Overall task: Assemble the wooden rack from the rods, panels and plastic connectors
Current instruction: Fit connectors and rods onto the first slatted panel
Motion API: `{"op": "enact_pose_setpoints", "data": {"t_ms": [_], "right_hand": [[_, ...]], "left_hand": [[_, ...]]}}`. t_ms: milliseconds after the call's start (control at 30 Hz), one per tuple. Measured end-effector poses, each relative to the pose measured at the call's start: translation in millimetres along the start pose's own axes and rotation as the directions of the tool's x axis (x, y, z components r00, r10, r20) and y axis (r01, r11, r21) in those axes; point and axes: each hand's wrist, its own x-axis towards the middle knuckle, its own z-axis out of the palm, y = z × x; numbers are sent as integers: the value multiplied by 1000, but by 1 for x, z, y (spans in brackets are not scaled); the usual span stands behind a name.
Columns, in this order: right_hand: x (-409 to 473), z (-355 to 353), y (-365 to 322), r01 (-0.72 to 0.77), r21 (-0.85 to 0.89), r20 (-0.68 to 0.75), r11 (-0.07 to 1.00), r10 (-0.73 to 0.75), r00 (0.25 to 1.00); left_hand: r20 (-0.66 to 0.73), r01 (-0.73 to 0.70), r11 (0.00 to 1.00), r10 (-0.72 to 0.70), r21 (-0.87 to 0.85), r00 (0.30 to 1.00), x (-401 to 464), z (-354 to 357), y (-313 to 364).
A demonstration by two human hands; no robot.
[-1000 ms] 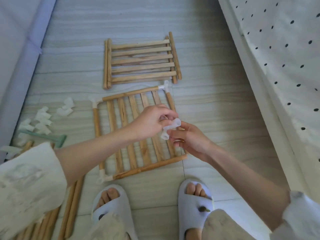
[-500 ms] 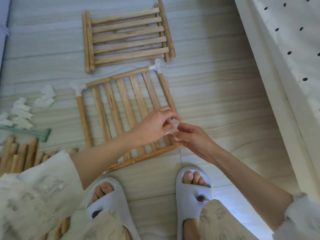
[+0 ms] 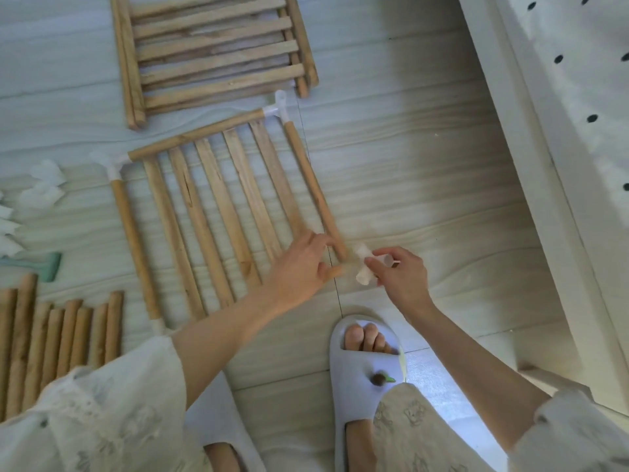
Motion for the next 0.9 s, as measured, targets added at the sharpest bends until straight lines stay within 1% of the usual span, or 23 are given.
{"op": "enact_pose_setpoints", "data": {"t_ms": [33,100,167,233,300,367,467,533,600,667,767,900], "right_hand": [[2,1,4,-37,-28,-58,999,35,998],[5,2,9,-88,-92,-129,992,76,989],[9,6,15,-95,-188,-127,978,72,989],[10,11,17,-94,-243,-84,965,76,994],[10,15,15,-90,-247,-30,965,85,996],[8,14,12,-54,-271,20,961,62,998],[4,8,13,59,-399,142,915,-2,990],[2,3,19,155,-461,197,874,-69,978],[2,1,26,234,-525,220,818,-136,966],[2,1,30,258,-548,213,796,-165,963],[2,4,29,268,-535,203,801,-186,961],[3,8,26,307,-499,227,810,-219,949]], "left_hand": [[40,34,998,-36,61,999,-2,7,-5],[102,65,980,-85,186,991,-6,19,-13],[115,43,963,-76,267,990,-7,28,-17],[111,19,957,-54,289,992,-6,30,-18],[111,22,959,-55,284,992,-3,29,-18],[116,30,955,-67,295,991,-2,29,-18],[132,45,959,-85,280,988,0,30,-19],[137,48,963,-87,265,987,1,31,-19],[127,95,973,-123,210,984,3,31,-19],[89,191,979,-197,75,976,7,30,-16],[51,294,942,-290,-159,956,17,26,-4],[62,391,875,-390,-287,919,36,19,14]]}}
